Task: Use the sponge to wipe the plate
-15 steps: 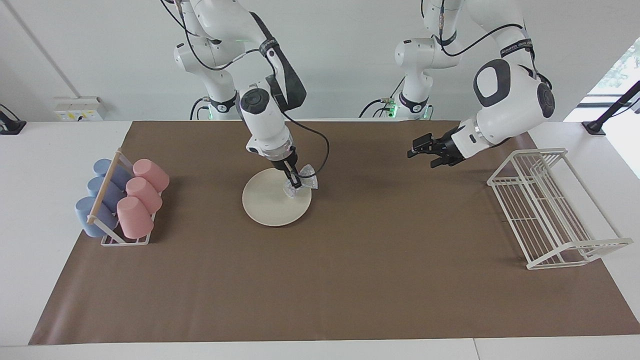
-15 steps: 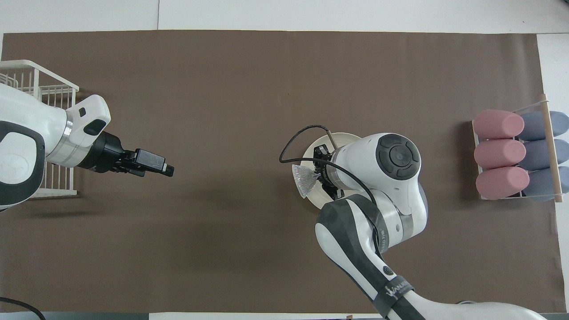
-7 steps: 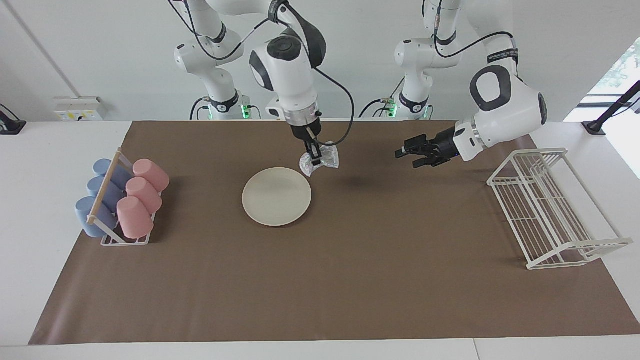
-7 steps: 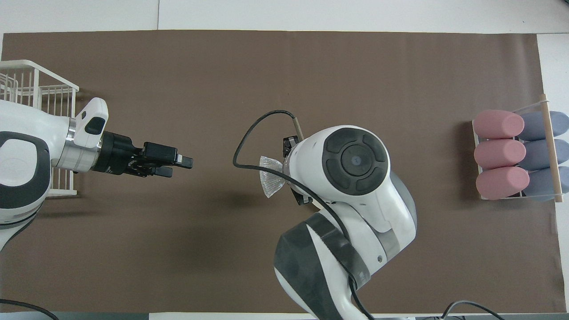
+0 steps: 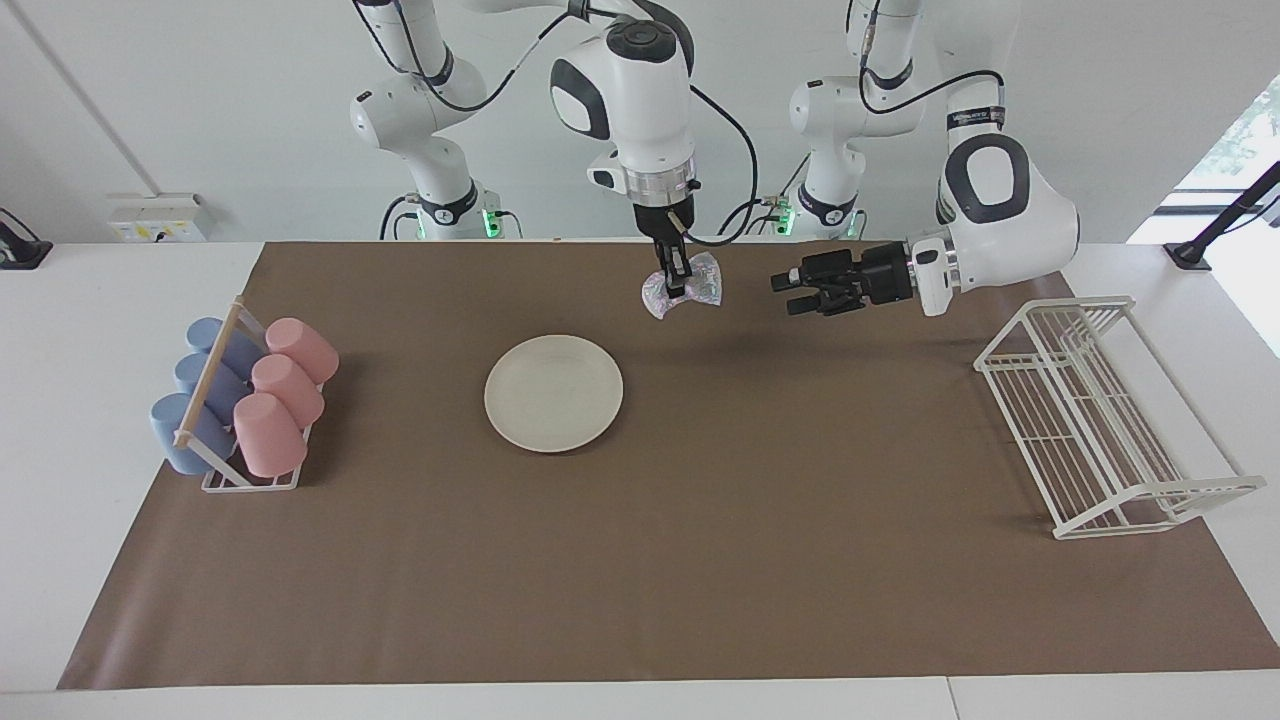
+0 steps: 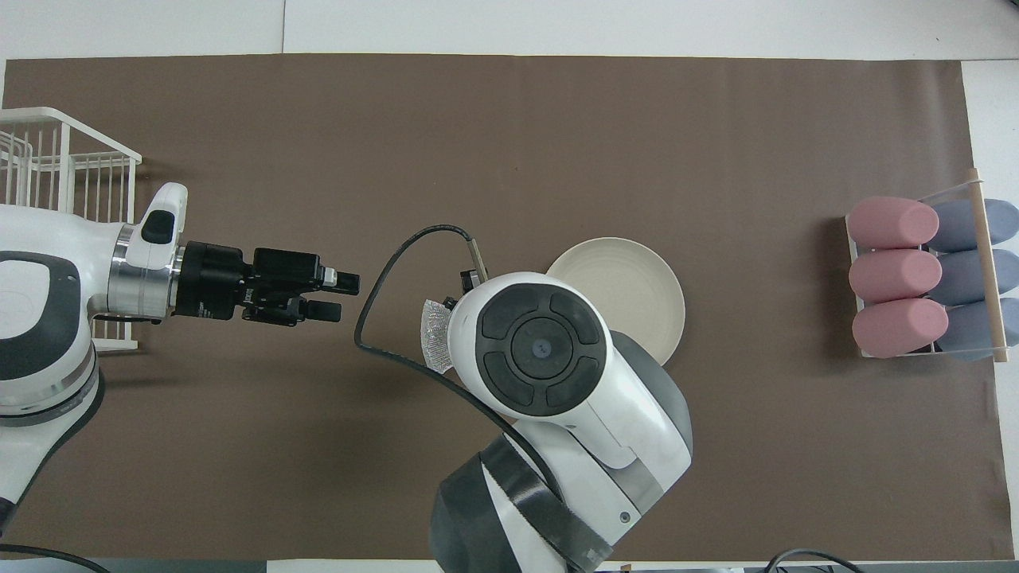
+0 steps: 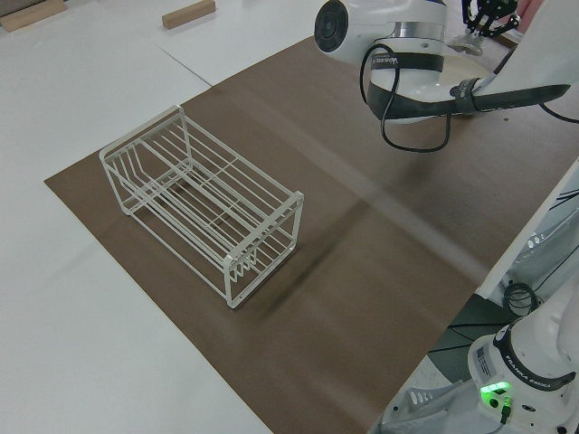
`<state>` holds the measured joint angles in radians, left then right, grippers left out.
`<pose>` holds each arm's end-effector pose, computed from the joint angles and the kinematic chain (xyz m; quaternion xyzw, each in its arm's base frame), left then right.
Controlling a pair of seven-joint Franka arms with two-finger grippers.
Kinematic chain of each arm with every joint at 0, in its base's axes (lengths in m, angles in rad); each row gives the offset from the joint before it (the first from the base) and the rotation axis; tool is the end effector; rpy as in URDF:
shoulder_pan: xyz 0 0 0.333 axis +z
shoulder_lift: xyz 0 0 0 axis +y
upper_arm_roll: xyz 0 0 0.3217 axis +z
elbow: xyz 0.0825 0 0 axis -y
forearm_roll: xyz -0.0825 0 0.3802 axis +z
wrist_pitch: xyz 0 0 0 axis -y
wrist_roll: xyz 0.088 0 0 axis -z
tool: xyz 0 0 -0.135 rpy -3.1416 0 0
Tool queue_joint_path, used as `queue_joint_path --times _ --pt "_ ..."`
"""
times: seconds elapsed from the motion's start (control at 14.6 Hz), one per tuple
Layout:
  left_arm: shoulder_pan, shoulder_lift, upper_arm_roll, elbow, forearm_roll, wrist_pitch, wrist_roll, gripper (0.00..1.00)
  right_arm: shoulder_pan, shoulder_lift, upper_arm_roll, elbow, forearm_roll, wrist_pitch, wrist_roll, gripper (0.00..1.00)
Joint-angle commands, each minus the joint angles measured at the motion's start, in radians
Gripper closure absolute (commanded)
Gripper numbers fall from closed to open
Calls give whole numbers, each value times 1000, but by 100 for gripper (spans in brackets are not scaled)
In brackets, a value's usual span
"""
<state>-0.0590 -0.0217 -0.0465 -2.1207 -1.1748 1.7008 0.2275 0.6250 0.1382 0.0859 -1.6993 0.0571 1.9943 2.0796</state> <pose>0.4974 -0.1664 0.4423 0.8346 0.0415 -0.1323 0.5331 0.4701 0.4081 0.5005 -0.7653 0.6380 0.0185 0.0830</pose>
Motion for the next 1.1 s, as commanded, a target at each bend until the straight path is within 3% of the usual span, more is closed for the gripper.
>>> queue_joint_path --times 0.0,0.27,0.82,0.89,0.96,1.03 --pt "-8 -29 0 -76 -116 -12 97 0 -4 21 3 53 -22 -40 27 100" --pt "-47 -26 -1 -84 -200 -1 113 0 -4 21 5 53 -23 -37 27 100" --pt "-131 -26 0 -87 -238 69 116 3 -5 21 3 52 -25 -39 25 100" --pt "-139 -26 -1 -87 -240 92 115 10 -5 21 3 52 -25 -39 25 100" --pt "-147 -26 -1 -87 -247 99 116 26 -5 21 3 52 -26 -39 25 100" --pt "-157 -26 0 -88 -256 102 116 52 -5 21 3 52 -31 -39 25 100"
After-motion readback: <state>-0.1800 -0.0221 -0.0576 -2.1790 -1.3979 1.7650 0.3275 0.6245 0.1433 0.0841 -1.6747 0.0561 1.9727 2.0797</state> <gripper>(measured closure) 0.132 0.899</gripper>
